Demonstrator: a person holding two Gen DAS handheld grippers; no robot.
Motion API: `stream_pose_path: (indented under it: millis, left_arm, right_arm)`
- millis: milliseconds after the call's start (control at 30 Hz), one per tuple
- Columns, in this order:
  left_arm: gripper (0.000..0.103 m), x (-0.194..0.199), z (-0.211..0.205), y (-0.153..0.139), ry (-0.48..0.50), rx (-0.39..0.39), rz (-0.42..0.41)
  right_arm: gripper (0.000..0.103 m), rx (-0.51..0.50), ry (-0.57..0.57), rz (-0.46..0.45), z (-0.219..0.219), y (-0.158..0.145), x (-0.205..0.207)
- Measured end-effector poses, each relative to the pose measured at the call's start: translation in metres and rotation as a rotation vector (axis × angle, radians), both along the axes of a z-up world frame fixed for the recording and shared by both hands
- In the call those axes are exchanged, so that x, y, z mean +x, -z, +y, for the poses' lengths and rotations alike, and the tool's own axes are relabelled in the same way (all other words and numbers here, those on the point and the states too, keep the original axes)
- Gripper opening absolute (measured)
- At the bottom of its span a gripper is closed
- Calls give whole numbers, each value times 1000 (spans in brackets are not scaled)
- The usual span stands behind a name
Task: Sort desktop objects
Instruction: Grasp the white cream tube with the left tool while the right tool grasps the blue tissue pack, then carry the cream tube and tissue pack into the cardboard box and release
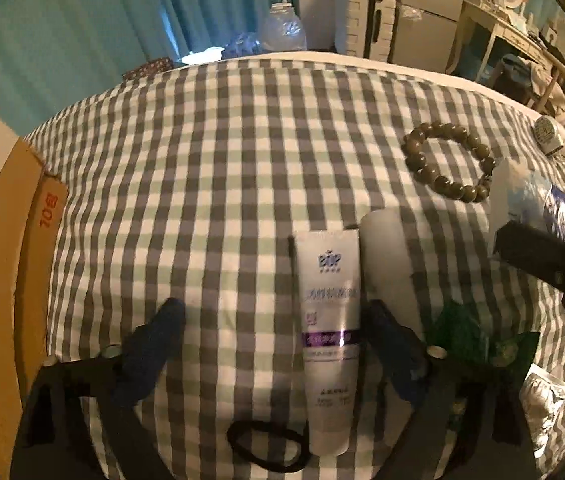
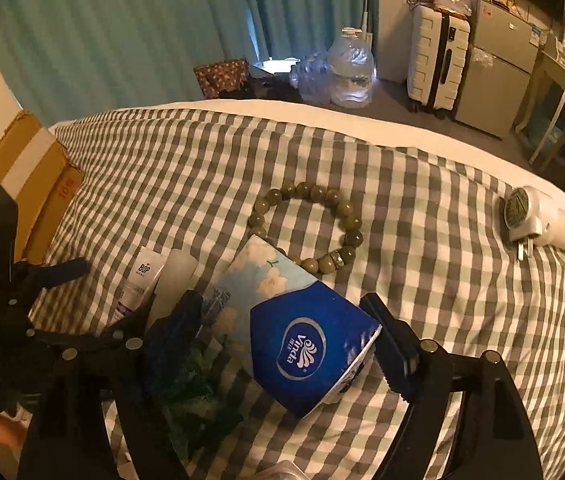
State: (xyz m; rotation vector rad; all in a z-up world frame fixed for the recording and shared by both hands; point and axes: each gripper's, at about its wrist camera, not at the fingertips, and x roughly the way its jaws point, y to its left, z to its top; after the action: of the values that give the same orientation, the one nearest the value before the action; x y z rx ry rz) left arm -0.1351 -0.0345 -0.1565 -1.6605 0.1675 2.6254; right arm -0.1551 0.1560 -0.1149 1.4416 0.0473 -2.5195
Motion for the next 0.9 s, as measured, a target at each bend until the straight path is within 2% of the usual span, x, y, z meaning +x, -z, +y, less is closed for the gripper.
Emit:
stream_pose_path:
  millis: [67,133,200,233,367,533,767,900]
  left_arm:
    - [71,-9,9,-4,27,-2,-17]
    - [64,-10,25,-6,48,-10,-15]
    - [46,-12,35,-6,91,-15,-17]
    - [31,-12,41,-7,115,-3,-24]
    - [29,-19,50,-8,147,-11,-40]
    - [29,-28,43,-20,92,41,-30]
    - [29,-28,18,-63,27,139,44]
    - [30,5,12,-87,11,126,103]
  right_arm:
    - [80,-28,14,-22,6,3,-2]
    - [80,-66,36,-47,12,7,-5]
    - [80,-91,51,-56,17,10,-6]
    - [80,-95,54,-58,20,10,-7]
    - [80,-105,55,-57,21,10,-2]
    - [80,-108,59,-52,29,6,10]
    - [80,-124,42,-42,26,-8,29]
    - [80,-129,39,-7,21,-26,44]
